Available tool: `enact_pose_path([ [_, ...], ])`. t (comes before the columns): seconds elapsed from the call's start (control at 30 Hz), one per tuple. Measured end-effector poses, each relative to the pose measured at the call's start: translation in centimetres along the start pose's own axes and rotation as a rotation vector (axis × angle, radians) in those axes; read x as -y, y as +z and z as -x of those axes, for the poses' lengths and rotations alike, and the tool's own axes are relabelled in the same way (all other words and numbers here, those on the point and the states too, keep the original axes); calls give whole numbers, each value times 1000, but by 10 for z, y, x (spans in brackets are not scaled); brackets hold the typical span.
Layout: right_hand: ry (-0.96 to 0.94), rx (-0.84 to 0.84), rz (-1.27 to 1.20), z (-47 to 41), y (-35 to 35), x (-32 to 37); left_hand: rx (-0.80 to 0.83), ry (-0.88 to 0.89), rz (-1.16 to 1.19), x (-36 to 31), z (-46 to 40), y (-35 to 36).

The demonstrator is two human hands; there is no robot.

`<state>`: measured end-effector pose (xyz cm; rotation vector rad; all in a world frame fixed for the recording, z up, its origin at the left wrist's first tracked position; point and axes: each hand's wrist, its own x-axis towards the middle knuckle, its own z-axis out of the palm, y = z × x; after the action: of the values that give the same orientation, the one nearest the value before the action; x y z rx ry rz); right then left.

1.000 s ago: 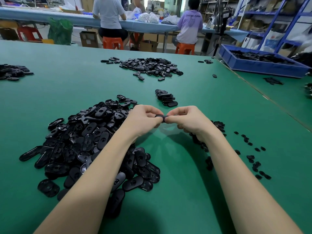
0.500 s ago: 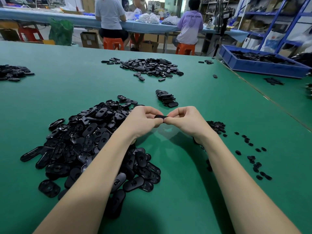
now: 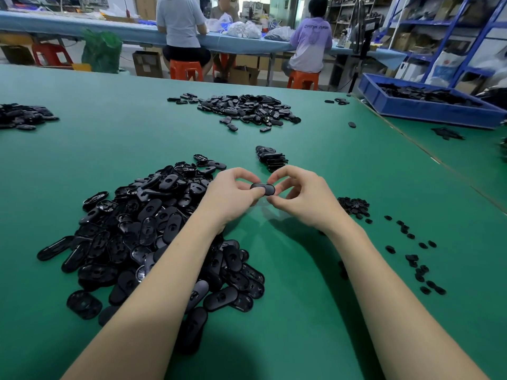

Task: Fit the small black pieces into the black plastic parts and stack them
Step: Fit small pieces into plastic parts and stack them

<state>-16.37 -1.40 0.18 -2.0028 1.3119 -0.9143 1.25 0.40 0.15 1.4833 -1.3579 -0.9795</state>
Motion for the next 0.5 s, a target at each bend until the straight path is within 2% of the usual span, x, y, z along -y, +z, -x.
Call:
enact_pose_path([
  [0.1,-1,-70,84,-4,1,-2,-9,13,-1,-1,-1,0],
  [0.23,142,-219,134,-20,-7,-9,-71,115,-223,-2,-4,-8],
  [0.37,197,-277,187,-55,-11,-6,59,174,-437,-2,-1,-13],
  [0.5,263,-255,230,-97,-12,2,146,180,-500,-1,1,-13],
])
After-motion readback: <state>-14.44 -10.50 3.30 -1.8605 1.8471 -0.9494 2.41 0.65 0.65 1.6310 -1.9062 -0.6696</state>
